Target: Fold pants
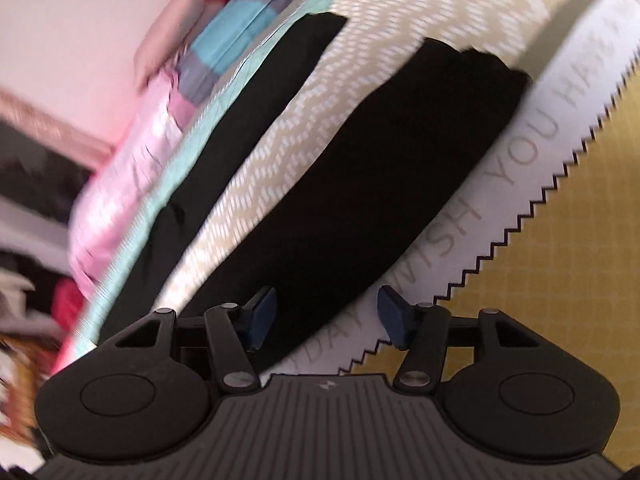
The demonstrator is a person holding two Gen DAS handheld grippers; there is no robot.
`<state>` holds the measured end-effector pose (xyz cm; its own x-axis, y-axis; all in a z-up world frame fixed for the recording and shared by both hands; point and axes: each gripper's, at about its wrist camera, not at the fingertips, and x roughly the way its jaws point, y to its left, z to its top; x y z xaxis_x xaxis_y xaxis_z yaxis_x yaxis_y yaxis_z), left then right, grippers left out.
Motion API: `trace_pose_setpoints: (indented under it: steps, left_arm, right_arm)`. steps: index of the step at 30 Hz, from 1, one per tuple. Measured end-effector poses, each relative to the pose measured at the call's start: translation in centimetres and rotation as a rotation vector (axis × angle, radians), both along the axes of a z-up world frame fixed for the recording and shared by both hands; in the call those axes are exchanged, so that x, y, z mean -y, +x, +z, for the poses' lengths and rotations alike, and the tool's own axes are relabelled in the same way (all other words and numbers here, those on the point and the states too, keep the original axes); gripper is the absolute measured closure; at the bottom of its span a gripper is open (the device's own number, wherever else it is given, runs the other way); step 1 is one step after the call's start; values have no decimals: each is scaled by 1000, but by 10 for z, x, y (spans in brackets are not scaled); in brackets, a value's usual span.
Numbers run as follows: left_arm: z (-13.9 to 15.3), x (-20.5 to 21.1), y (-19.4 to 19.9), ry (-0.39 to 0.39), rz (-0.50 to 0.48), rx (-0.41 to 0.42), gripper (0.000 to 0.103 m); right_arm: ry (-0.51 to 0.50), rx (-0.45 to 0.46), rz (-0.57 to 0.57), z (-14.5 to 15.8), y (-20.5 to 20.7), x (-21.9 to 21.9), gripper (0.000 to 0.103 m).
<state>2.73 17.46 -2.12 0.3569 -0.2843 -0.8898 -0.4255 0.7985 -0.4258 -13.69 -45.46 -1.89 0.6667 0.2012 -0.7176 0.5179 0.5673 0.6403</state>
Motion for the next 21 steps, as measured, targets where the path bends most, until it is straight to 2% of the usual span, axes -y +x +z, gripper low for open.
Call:
trace_pose_setpoints:
  steps: [5, 9, 11, 13, 15, 17, 21]
  left_arm:
    - [-11, -2, 12, -74, 68, 22, 0]
    - [-10, 6, 22, -50, 30, 20, 0]
    - [-7, 6, 25, -24, 14, 12, 0]
    - [-7, -1, 24, 9, 18, -9, 0]
    - [-6, -5, 24, 30, 28, -36, 11]
    - [-7, -10, 25, 6, 48, -50, 17]
    - [5, -13, 25, 8, 46, -41, 26]
  right_arm:
    - [117, 44, -73, -13, -4, 17, 42]
    - [188, 68, -157, -20, -5, 23, 40]
    - [178, 63, -148, -20, 0, 22, 40]
    - [136, 42, -118, -15, 4, 20, 48]
    - [88, 11, -101, -15, 8, 19, 74]
    - [85, -14, -95, -16, 9, 19, 92]
    - [39, -41, -45, -10, 23, 16, 96]
